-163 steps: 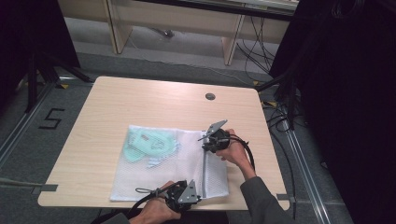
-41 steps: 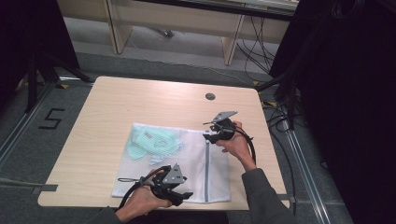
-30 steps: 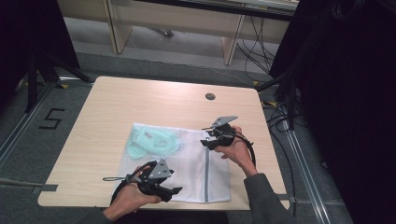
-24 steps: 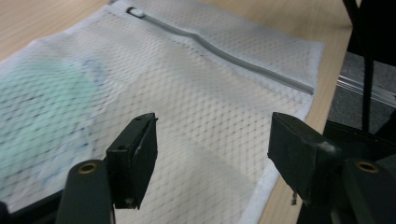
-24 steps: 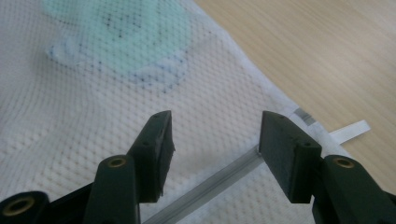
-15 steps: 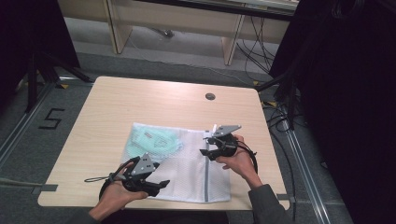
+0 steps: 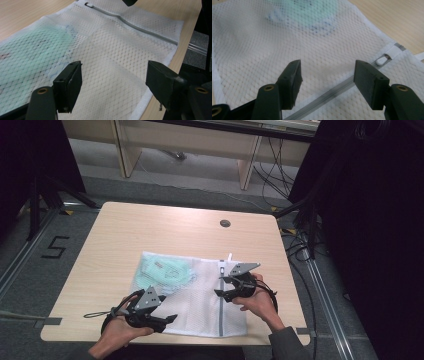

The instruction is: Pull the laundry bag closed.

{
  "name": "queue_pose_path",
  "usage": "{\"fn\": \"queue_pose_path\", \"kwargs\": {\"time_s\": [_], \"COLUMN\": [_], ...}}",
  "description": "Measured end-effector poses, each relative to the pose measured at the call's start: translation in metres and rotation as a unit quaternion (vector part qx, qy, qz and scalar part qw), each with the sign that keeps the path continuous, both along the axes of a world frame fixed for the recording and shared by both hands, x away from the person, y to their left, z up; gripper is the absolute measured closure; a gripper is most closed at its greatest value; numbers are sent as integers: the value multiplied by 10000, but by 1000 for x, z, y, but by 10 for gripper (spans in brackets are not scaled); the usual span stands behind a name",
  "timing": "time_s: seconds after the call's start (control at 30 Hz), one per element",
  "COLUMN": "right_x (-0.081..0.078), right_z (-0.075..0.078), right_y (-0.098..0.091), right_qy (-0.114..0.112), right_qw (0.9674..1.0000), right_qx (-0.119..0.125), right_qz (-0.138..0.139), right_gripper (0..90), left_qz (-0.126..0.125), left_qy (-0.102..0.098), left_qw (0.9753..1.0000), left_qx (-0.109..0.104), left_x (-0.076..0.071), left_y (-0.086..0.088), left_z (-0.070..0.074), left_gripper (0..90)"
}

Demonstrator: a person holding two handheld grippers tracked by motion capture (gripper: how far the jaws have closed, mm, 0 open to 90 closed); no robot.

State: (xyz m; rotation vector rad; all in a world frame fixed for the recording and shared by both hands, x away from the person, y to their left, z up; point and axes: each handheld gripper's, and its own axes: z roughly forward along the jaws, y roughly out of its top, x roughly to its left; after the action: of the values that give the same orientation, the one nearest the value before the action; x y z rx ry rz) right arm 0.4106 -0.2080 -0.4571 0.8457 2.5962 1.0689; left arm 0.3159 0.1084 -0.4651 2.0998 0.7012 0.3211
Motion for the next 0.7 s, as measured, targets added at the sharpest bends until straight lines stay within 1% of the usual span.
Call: {"fn": "queue_pose_path", "kwargs": {"time_s": [0.03,0.07,0.1,0.13,0.17,0.2,0.23,0.27,0.3,0.33,0.37,0.4,0.43,0.47,0.5,0.53,0.57,0.6,0.63,0.67,0.7], "right_x": [0,-2,-4,-4,-6,-6,-9,-10,-12,-13,-14,-16,-17,-17,-19,-20,-22,-23,-25,-27,-28], "right_z": [-1,-1,0,-2,-2,-2,-3,-2,-4,-4,-3,-5,-5,-4,-5,-6,-5,-5,-7,-7,-5], "right_y": [-1,-1,-2,-1,-1,-2,-2,-3,-2,-3,-4,-4,-4,-6,-6,-6,-8,-8,-8,-9,-10], "right_qy": [-116,-47,77,-46,11,-18,22,66,-37,36,37,73,39,94,61,27,121,120,101,86,190], "right_qw": [9999,10000,9999,10000,10000,9999,10000,9999,10000,10000,9999,10000,10000,9998,10000,10000,9998,9998,9999,9999,9998], "right_qx": [-43,-34,-140,8,-42,-66,-28,-122,-7,-23,-87,7,-29,-106,-9,-2,-94,-64,9,-6,-87], "right_qz": [84,43,40,41,15,79,20,91,49,64,72,-20,49,125,49,59,116,115,32,57,64], "right_gripper": [392,384,378,375,374,369,365,363,358,348,346,346,344,341,338,337,334,331,330,330,328], "left_qz": [-61,-69,-62,6,-50,0,7,24,90,110,106,160,151,116,143,130,117,135,128,148,121], "left_qy": [15,-62,-66,-33,-28,56,-28,-19,59,99,126,92,48,67,72,78,73,42,15,8,48], "left_qw": [10000,9999,9999,10000,10000,10000,10000,10000,9999,9999,9998,9997,9997,9999,9998,9998,9999,9999,9999,9999,9999], "left_qx": [67,106,104,56,68,36,44,38,-3,-60,-130,-158,-190,-44,-140,-111,-102,-95,-38,-84,-33], "left_x": [0,1,0,-1,0,-1,-1,-2,-2,-4,-4,-4,-4,-5,-6,-8,-8,-9,-10,-11,-12], "left_y": [1,2,2,2,3,4,5,6,7,7,8,8,9,12,11,12,13,13,14,14,15], "left_z": [1,1,0,0,0,0,0,1,1,2,2,2,2,4,3,3,3,3,3,3,3], "left_gripper": [288,287,286,285,284,282,281,279,271,250,235,231,228,224,224,223,223,223,222,222,222]}}
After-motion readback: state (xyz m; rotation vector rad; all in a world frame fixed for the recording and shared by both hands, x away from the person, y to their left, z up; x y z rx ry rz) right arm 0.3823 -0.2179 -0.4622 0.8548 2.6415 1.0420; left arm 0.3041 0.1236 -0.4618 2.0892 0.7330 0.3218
